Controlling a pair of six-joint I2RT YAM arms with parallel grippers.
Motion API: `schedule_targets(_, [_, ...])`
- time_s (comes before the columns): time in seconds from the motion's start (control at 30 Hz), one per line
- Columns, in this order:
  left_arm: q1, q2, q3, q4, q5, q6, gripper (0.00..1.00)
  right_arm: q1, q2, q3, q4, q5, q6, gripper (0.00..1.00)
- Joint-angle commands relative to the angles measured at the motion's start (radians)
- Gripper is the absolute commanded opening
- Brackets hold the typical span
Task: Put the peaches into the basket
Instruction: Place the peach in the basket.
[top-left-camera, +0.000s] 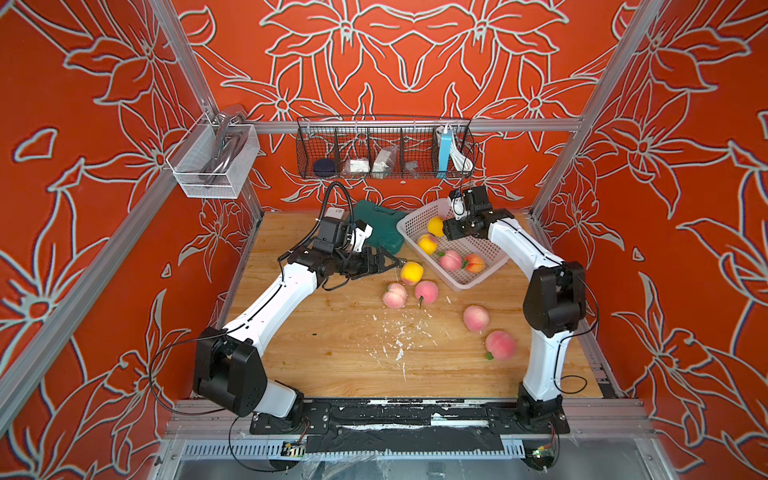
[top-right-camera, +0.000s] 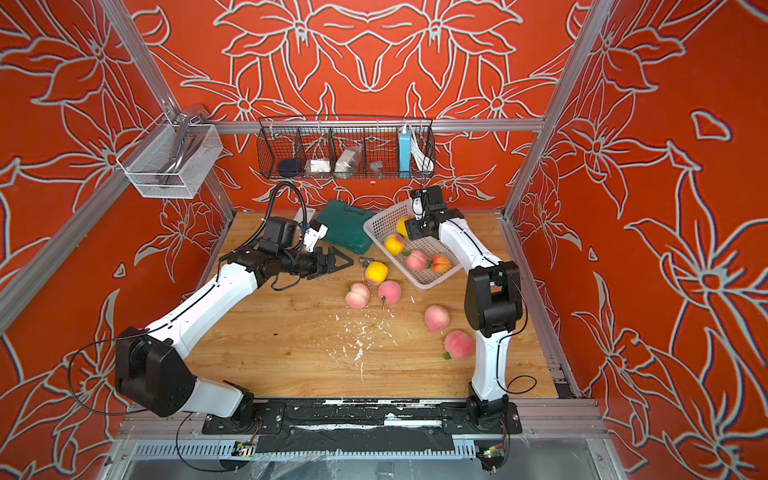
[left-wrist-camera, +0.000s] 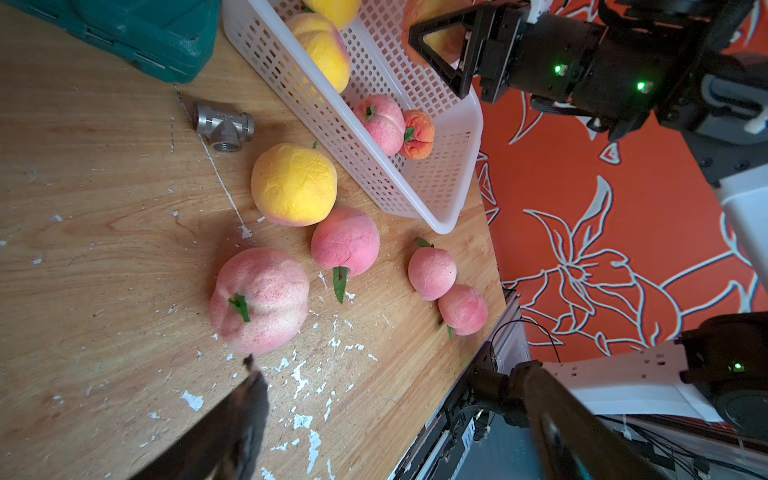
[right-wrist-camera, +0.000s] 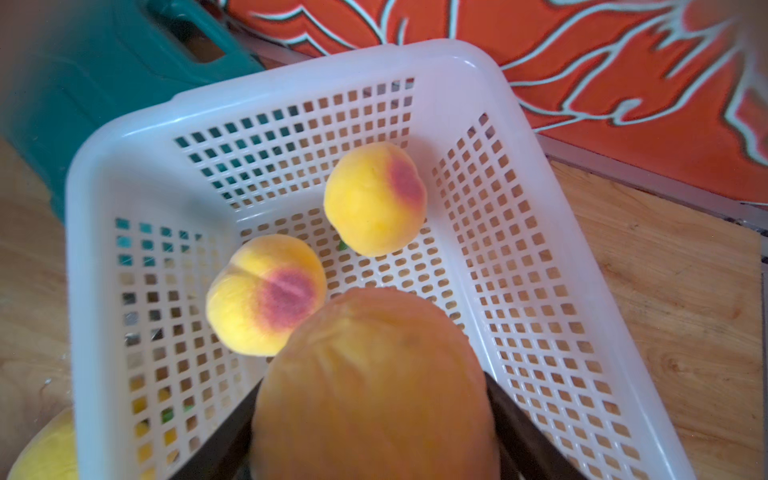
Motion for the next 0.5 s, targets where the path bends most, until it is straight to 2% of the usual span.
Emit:
schedule_targets(0.0, [-0.008, -0.025, -0.003, 0.023, 0.032, -0.003, 0.64, 0.006, 0.008, 0.037, 0.007, -0.003, -0.006, 0.76])
schedule_targets(0.13, [-0.008, -0.024, 0.000, 0.022, 0.030, -0.001, 0.68, 0.005, 0.015, 0.049, -0.013, -0.005, -0.014, 0.72])
schedule_targets(0.33, [0.012, -0.030, 0.026, -0.051, -0.001, 0.052, 0.87, -0.005, 0.026, 0.074, -0.055, 0.047, -0.024, 0.71])
schedule_targets(0.47, [0.058, -0.059, 0.017, -0.080, -0.040, 0.066, 0.89, -0.043, 0.032, 0.090, -0.083, 0.047, -0.027, 0.71])
